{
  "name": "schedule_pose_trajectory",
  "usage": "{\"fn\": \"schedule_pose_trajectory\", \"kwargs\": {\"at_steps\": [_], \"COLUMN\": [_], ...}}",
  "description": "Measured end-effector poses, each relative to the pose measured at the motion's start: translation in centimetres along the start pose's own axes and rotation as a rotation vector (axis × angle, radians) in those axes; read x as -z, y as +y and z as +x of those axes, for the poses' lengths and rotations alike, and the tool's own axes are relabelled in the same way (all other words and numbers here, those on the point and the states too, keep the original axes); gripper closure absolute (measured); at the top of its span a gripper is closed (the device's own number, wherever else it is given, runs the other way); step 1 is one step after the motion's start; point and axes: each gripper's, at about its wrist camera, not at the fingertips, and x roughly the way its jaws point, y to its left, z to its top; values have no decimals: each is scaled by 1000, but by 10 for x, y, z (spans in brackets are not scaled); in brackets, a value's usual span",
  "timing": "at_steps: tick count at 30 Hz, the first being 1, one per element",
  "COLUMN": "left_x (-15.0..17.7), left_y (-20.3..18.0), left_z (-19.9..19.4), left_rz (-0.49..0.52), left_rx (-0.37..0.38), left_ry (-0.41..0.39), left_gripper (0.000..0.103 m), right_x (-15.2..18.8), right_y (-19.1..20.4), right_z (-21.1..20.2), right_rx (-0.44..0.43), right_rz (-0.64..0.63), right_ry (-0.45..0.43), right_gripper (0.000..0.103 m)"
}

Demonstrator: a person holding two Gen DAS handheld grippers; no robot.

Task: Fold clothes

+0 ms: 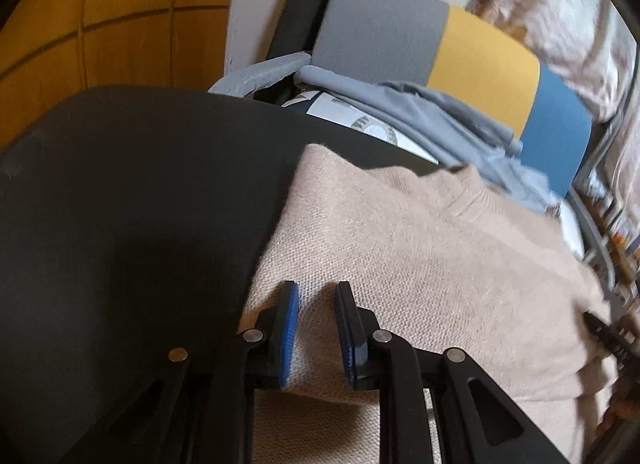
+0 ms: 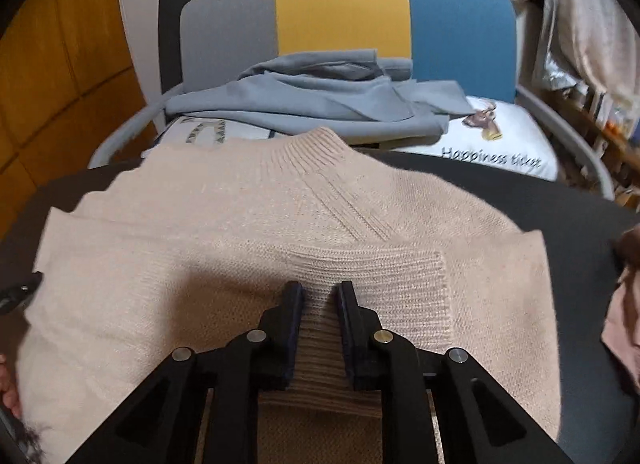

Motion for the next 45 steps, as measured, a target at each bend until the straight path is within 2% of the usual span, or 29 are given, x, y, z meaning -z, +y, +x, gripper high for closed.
{"fn": "schedule_pose_trajectory", "kwargs": {"at_steps": [2,4,6,9,11,13,15,17,18,19,21,22,24,29,31,33,35,36,37,39,41,42,43,44,45], "left_x": [-7,-21,-37,-44,-39,-41,-52,-72,-84,-96,-118,-125,-138,-147,-151,-159,-162,-164,-164,-161,-157,-155,-154,-153,-153], "left_y": [-7,-13,-24,-25,-23,-26,-29,-34,-38,-45,-59,-69,-93,-140,-152,-163,-174,-179,-184,-193,-197,-199,-198,-196,-194], "left_z": [-5,-7,1,36,33,30,25,26,31,41,61,72,98,145,153,172,180,184,187,188,187,186,185,185,186], "left_rz": [27,37,80,100,115,145,131,56,18,-13,-66,-60,-4,156,196,226,251,264,271,265,249,238,218,185,153], "left_rx": [8,55,10,-69,-48,-32,21,139,200,254,350,362,359,323,319,313,316,320,328,352,366,371,381,401,423], "left_ry": [16,-7,-27,56,19,41,33,38,58,98,174,209,274,352,336,365,382,391,395,384,361,347,339,347,366], "left_gripper": [83,83,80,80,80,80,80,80,79,76,76,75,75,74,74,72,67,59,53,51,51,57,68,73,86], "right_x": [-4,-11,-18,-17,-10,-9,-19,-39,-52,-66,-94,-108,-131,-164,-167,-171,-175,-176,-177,-177,-177,-177,-177,-177,-177], "right_y": [-1,4,11,12,4,0,-3,-9,-13,-18,-22,-21,-15,-16,-13,-9,-4,-2,1,4,7,8,7,4,2], "right_z": [-13,-24,-30,-12,-4,-5,-13,-15,-13,-8,7,16,42,107,131,143,154,158,159,157,154,151,146,139,131], "right_rx": [-18,-66,-107,-120,-125,-149,-202,-253,-284,-313,-305,-285,-261,-260,-258,-276,-311,-326,-345,-379,-364,-361,-367,-379,-392], "right_rz": [6,13,-13,-27,-26,-48,-49,-4,30,58,75,67,43,46,37,22,5,-6,-14,-7,-8,-2,14,33,50], "right_ry": [4,-47,-71,16,49,75,75,61,54,51,64,81,136,265,321,332,349,350,348,330,311,300,285,262,242], "right_gripper": [81,80,80,79,78,76,71,57,46,43,43,43,43,43,42,42,45,58,87,91,91,91,91,91,91]}}
